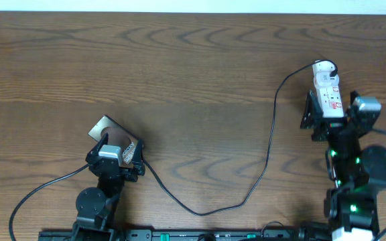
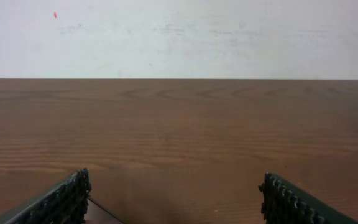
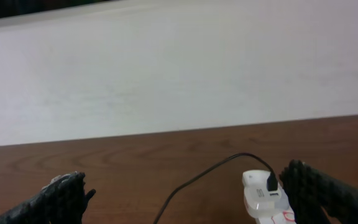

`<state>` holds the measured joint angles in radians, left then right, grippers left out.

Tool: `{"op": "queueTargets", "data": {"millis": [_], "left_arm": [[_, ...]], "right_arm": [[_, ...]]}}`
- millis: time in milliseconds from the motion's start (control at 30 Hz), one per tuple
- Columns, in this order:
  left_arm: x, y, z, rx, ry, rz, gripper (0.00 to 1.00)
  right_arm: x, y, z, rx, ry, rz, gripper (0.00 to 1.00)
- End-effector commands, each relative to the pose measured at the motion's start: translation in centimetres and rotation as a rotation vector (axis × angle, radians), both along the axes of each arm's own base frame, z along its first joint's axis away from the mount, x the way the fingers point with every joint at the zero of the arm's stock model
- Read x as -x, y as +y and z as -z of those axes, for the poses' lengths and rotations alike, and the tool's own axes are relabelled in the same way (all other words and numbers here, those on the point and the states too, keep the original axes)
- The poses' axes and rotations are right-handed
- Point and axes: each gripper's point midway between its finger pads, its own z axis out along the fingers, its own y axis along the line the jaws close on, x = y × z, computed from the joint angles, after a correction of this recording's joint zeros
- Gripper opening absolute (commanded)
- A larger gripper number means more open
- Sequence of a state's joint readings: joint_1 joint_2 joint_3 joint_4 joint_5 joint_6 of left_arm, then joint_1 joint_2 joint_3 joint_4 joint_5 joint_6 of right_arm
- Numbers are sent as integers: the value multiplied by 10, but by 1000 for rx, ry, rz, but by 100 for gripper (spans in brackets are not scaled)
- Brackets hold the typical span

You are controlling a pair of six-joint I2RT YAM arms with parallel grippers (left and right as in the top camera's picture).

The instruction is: Plug charger to phone and switch on socket

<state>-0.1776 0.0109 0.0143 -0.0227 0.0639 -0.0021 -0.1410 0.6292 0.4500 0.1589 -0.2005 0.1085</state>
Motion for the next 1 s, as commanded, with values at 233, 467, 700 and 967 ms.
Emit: {"op": "queueTargets", "data": {"millis": [233, 467, 700, 967], "left_arm": [[1, 1, 14, -10, 47, -3, 86], [1, 1, 14, -10, 47, -2, 86], [1, 1, 14, -10, 47, -3, 86], [1, 1, 14, -10, 47, -2, 86]], "right_arm": [[12, 1, 5, 16, -27, 10, 99], [12, 2, 9, 11, -15, 2, 99], [22, -6, 26, 24, -25, 57, 99], [51, -3, 48, 42, -234, 60, 99]]}}
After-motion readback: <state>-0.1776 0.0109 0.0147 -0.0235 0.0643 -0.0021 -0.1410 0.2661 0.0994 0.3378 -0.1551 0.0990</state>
